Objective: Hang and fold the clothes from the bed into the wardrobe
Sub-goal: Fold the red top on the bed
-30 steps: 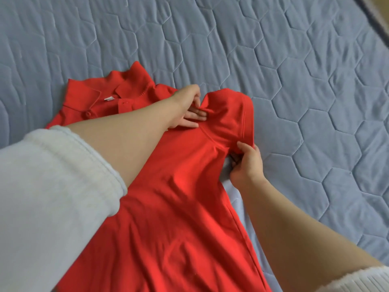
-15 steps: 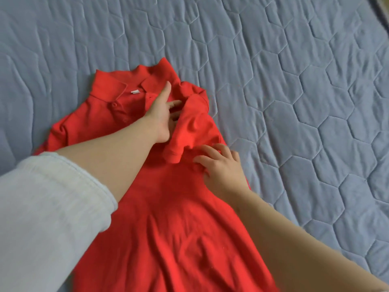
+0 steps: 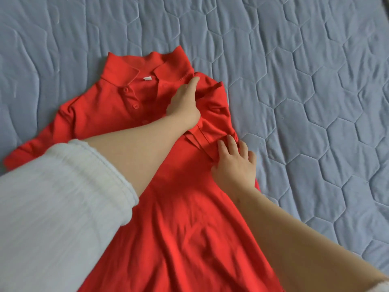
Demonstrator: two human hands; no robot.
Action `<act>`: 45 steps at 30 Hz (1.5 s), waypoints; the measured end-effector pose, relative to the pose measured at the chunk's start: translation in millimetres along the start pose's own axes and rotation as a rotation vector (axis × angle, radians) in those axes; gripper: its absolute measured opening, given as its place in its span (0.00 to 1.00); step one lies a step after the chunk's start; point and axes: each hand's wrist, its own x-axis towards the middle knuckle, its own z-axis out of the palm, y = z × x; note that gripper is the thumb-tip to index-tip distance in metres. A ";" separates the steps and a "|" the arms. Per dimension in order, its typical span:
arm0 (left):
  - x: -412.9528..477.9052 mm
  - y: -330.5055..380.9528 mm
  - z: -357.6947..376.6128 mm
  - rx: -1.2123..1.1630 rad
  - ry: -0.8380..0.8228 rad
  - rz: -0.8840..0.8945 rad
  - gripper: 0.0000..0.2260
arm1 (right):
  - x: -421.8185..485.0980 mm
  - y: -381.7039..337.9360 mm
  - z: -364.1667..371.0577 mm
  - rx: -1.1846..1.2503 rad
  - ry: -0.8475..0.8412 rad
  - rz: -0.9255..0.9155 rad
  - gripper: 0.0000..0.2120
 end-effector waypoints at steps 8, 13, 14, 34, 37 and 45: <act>-100.0 -62.3 -17.0 -0.235 0.413 -0.197 0.11 | -19.3 -67.4 -4.8 0.082 0.022 -0.224 0.28; -152.9 -144.8 -42.9 -0.384 0.731 -0.782 0.11 | -29.2 -130.5 8.2 0.140 -0.142 -0.269 0.26; -157.3 -161.5 -49.9 -0.429 0.732 -0.933 0.12 | -30.2 -142.2 11.3 0.166 -0.179 -0.264 0.27; -134.0 -224.8 -96.1 -0.036 0.561 0.112 0.10 | -10.5 -212.0 53.9 0.332 -0.467 -0.205 0.27; -129.7 -218.9 -94.3 0.179 0.066 0.198 0.03 | -10.3 -208.7 52.7 0.352 -0.482 -0.217 0.27; -128.6 -220.4 -88.7 -0.030 0.347 0.017 0.15 | -8.8 -190.7 49.1 0.546 -0.388 -0.148 0.19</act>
